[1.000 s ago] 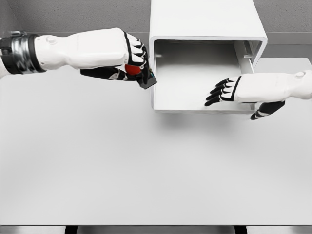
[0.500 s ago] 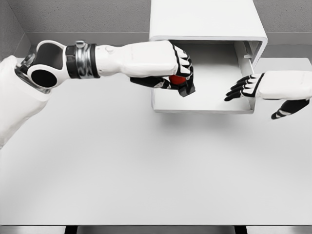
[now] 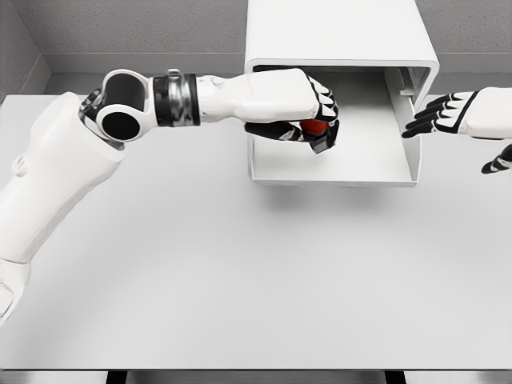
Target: Slide open multi-storey tabletop storage cabinets and put open load switch and slide close multi-storey tabletop storage cabinets
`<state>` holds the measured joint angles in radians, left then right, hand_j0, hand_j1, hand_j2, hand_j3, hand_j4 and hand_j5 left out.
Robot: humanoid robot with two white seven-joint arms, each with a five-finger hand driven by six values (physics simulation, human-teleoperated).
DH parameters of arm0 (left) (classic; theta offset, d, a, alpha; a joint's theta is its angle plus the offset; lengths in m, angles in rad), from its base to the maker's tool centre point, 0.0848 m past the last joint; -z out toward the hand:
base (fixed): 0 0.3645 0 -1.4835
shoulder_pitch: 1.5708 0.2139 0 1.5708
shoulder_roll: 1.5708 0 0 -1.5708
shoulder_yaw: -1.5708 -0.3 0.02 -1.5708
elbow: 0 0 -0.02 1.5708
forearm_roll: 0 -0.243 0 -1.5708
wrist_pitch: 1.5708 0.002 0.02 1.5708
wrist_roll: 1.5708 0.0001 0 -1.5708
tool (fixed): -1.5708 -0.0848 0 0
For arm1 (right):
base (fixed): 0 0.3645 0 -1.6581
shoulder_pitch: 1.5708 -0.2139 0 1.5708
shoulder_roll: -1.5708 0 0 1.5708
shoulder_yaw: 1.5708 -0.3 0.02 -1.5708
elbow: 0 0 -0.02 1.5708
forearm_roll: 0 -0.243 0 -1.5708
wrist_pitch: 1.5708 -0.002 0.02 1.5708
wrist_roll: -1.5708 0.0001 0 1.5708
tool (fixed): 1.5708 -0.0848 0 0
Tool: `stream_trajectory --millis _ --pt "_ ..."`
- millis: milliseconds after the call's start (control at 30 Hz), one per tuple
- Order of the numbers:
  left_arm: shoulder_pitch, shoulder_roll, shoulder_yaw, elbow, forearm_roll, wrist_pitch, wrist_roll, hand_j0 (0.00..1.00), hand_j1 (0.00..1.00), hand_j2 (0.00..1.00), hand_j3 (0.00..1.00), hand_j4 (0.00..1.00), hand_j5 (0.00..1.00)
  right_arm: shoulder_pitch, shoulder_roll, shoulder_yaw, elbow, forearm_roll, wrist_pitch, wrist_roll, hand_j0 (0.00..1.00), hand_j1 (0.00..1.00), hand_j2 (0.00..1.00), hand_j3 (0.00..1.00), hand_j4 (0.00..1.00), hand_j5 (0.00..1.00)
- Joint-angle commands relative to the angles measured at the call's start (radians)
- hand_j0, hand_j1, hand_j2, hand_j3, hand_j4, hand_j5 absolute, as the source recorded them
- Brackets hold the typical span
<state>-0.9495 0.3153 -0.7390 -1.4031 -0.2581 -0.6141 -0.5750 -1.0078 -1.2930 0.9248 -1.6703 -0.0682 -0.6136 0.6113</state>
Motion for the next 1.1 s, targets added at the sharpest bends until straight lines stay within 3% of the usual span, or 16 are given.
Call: stream_trajectory --millis 0,467,533,767,900,1067 --pt "0.000 -0.007 0.001 0.009 0.002 0.003 0.001 0.44 0.44 0.44 0.44 0.44 0.44 0.000 0.001 -0.003 0.000 -0.005 0.003 0.000 1.00 1.00 1.00 1.00 1.00 1.00" --pt "0.000 -0.009 0.001 0.036 -0.030 0.003 0.003 0.44 0.44 0.44 0.44 0.44 0.44 0.012 0.007 0.003 0.004 -0.001 0.003 0.000 1.00 1.00 1.00 1.00 1.00 1.00" --pt "0.000 -0.012 0.001 0.058 -0.046 0.003 0.003 0.44 0.44 0.44 0.44 0.44 0.44 0.032 0.076 0.009 0.000 0.004 0.003 0.000 1.00 1.00 1.00 1.00 1.00 1.00" --pt "0.002 -0.025 0.001 0.061 -0.043 0.003 0.003 0.44 0.44 0.44 0.44 0.44 0.44 0.038 0.144 0.040 0.000 0.038 0.003 0.000 1.00 1.00 1.00 1.00 1.00 1.00" --pt "0.002 -0.025 0.001 0.061 -0.043 0.003 0.003 0.45 0.45 0.45 0.45 0.45 0.45 0.029 0.107 0.031 0.004 0.041 0.003 0.000 1.00 1.00 1.00 1.00 1.00 1.00" --pt "0.002 -0.025 0.004 0.056 -0.041 0.004 0.004 0.68 0.68 0.68 0.68 0.68 0.68 0.032 0.081 0.020 0.017 0.042 0.003 0.000 1.00 1.00 1.00 1.00 1.00 1.00"
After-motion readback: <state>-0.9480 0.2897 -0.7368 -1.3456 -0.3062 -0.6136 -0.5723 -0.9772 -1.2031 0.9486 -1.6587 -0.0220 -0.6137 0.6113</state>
